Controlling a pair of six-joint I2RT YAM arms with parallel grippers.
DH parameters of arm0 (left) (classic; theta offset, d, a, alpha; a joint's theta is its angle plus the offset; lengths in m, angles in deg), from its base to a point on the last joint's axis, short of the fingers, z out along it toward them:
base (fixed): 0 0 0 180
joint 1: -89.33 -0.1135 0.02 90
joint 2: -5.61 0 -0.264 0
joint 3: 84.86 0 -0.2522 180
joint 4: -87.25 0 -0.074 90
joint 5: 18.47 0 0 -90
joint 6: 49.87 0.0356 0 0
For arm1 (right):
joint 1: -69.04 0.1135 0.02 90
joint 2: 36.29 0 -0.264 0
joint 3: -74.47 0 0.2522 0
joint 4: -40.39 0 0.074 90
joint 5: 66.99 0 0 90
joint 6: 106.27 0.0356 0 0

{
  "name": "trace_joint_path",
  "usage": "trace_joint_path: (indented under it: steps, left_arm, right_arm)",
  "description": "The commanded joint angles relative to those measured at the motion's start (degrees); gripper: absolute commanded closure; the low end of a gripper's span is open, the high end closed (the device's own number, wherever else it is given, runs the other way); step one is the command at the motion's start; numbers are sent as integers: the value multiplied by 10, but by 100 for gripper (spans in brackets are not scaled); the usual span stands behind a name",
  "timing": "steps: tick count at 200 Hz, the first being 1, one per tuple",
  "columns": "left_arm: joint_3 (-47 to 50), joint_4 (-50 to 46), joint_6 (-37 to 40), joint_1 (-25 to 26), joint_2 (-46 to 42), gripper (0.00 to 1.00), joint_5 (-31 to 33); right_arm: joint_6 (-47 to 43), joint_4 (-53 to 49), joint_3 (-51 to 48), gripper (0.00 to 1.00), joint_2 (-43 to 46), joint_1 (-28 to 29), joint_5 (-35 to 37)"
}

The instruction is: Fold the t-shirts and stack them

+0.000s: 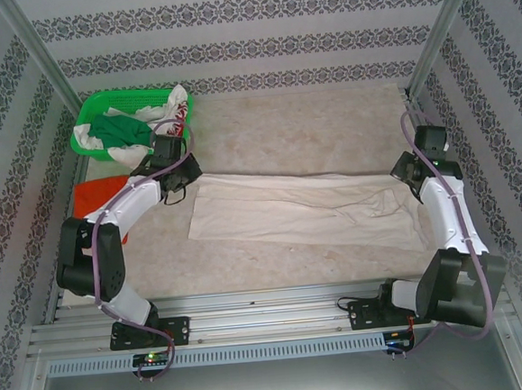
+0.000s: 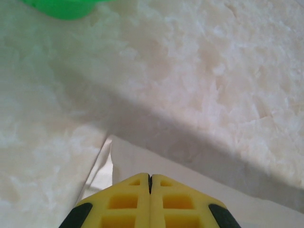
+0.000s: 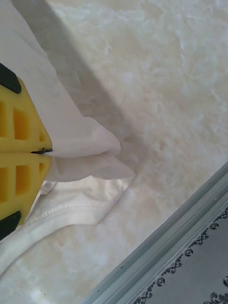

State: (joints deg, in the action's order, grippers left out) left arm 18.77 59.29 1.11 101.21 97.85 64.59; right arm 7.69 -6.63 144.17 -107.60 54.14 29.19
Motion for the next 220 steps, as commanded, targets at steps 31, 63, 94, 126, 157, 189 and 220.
trace_joint_path:
  steps: [31, 63, 94, 126, 157, 189, 220]
  left_arm:
    - [26, -19, -18, -11, -51, 100, -17]
    - [38, -25, -26, -10, -64, 100, -26]
    - [50, -44, -34, -11, -70, 100, -43]
    - [63, -63, -37, -11, -91, 100, -48]
    - [67, -68, -30, -11, -95, 100, -47]
    - [54, -83, -30, -18, -87, 100, -63]
    - [58, -99, -26, -25, -100, 100, -67]
  right_arm:
    - [8, -43, -38, 100, 48, -14, 16]
    - [13, -46, -54, 100, 60, -25, 11]
    - [15, -65, -58, 100, 62, -36, 2]
    - [21, -66, -67, 100, 74, -40, -1]
    - [27, -67, -63, 100, 68, -40, -21]
    - [27, -77, -70, 100, 82, -40, -18]
    - [25, -84, -91, 100, 102, -40, 4]
